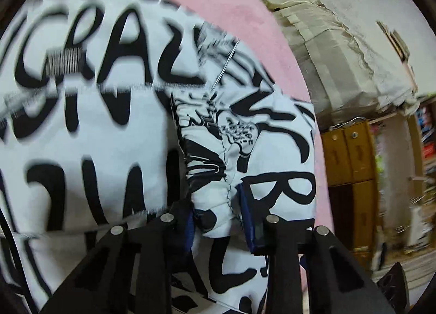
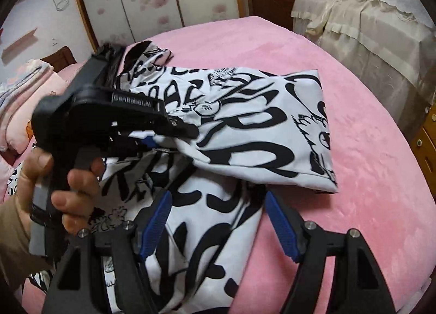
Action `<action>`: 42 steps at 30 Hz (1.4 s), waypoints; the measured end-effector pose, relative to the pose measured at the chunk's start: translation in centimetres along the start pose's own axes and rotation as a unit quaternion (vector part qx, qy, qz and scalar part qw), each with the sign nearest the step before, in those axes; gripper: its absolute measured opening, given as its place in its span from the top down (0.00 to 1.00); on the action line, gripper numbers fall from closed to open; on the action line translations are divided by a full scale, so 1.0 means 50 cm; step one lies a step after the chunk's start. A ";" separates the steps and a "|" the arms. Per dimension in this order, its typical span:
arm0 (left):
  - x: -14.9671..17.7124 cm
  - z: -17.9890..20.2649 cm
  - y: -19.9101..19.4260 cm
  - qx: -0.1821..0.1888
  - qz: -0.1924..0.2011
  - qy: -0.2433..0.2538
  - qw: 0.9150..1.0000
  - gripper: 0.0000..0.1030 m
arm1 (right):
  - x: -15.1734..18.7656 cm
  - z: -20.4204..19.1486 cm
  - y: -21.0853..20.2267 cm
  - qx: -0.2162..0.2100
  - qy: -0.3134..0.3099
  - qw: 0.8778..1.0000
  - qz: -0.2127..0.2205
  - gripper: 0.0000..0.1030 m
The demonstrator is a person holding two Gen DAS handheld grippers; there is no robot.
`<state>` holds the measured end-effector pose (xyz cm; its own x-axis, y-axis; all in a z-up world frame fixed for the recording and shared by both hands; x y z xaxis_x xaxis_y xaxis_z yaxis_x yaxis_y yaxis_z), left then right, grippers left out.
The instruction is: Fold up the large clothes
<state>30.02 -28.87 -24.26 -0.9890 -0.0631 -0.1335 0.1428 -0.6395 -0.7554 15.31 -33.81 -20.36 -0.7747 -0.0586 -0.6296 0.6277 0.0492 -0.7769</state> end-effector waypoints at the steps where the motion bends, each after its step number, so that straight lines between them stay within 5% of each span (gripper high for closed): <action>1: -0.007 0.020 -0.013 -0.009 0.012 0.018 1.000 0.85 | 0.003 0.004 0.002 0.001 0.004 1.000 -0.003 0.30; 5: -0.054 0.094 -0.094 -0.021 0.067 0.064 0.996 0.87 | 0.009 0.023 0.004 0.016 0.014 1.000 -0.006 0.30; 10: -0.132 0.184 -0.249 -0.020 0.161 0.114 0.980 0.87 | 0.000 0.068 0.021 0.041 0.031 0.999 -0.014 0.30; 17: -0.214 0.188 -0.397 -0.053 0.236 0.127 0.962 0.87 | -0.069 0.116 0.080 0.082 0.022 0.996 -0.012 0.32; 18: -0.215 0.177 -0.414 -0.059 0.243 0.126 0.960 0.87 | -0.077 0.115 0.091 0.086 0.016 0.996 -0.014 0.36; 20: -0.225 0.150 -0.446 -0.073 0.260 0.120 0.955 0.87 | -0.093 0.104 0.114 0.076 -0.002 0.997 -0.020 0.75; 22: -0.230 0.113 -0.478 -0.089 0.275 0.113 0.951 0.87 | -0.104 0.086 0.137 0.069 -0.021 0.997 -0.035 0.84; 28: -0.205 -0.088 -0.475 -0.136 0.257 0.047 0.956 0.87 | -0.108 0.043 0.139 0.100 -0.085 0.990 -0.043 0.83; 36: -0.109 -0.321 -0.311 -0.203 0.138 -0.023 0.969 0.83 | -0.099 0.046 0.140 0.102 -0.112 0.986 -0.067 0.78; 39: -0.092 -0.350 -0.292 -0.199 0.111 -0.029 0.973 0.67 | -0.102 0.046 0.136 0.093 -0.116 0.986 -0.077 0.74; 42: -0.096 -0.347 -0.316 -0.163 0.107 -0.031 0.980 0.41 | -0.093 0.043 0.116 0.041 -0.105 0.990 -0.086 0.66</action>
<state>33.17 -5.14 -22.81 -0.9338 -0.2228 -0.2798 0.3421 -0.3275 -0.8807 22.72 -35.42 -21.93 -0.8427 -0.2651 -0.4685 0.4994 -0.0600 -0.8643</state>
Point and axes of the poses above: each gripper's, at about its wrist camera, not at the fingertips, and y roughly the way its jaws point, z to its right, x to its underside, the point moved 7 cm from there along y, roughly the way its jaws point, and after that the axes turned 12 degrees about -y, right-handed, at the moved point
